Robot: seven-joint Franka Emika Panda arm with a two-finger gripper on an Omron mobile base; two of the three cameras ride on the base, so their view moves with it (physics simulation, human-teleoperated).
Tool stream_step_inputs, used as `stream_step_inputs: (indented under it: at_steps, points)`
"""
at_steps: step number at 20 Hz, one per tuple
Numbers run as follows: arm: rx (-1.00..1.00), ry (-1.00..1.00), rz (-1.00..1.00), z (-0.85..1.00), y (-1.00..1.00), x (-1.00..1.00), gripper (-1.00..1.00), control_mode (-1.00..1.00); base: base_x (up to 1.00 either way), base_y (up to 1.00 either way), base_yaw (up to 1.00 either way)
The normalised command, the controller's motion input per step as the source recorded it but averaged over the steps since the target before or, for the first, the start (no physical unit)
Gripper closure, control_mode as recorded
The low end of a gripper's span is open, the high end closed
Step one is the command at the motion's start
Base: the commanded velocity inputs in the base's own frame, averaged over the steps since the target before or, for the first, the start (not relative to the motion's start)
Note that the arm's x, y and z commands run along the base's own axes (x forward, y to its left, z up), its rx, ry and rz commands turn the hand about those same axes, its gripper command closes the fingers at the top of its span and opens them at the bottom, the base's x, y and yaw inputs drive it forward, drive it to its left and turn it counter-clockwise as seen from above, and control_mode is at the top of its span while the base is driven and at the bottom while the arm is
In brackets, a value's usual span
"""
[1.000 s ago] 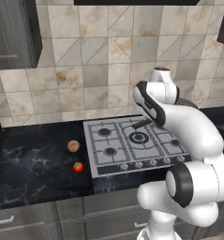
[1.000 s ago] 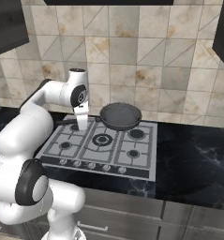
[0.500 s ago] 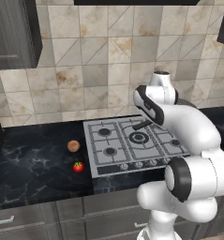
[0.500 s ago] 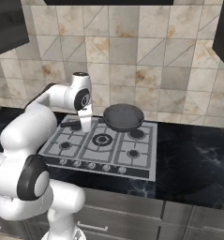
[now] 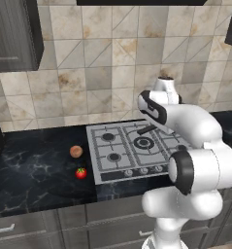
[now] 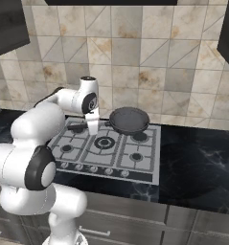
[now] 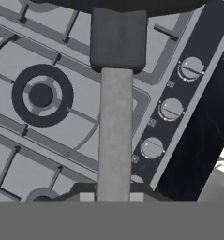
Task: Place the pan on the rear right burner on the stove. Then place the tomato and the onion in the pan and turn on the rear right burner.
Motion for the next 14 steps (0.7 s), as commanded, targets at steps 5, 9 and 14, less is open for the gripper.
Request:
stream_step_inputs:
  at_steps: [5,9,14]
  points:
    - [-0.01,0.00,-0.02,-0.28,-0.03,0.20,1.00,-1.00,0.00,0.00,0.00]
    - [-0.02,0.00,-0.02,-0.30,0.00,0.14,1.00,-1.00,0.00,0.00,0.00]
    - [-0.03,0.00,-0.03,-0.29,0.00,0.08,1.00,-1.00,0.00,0.00,0.00]
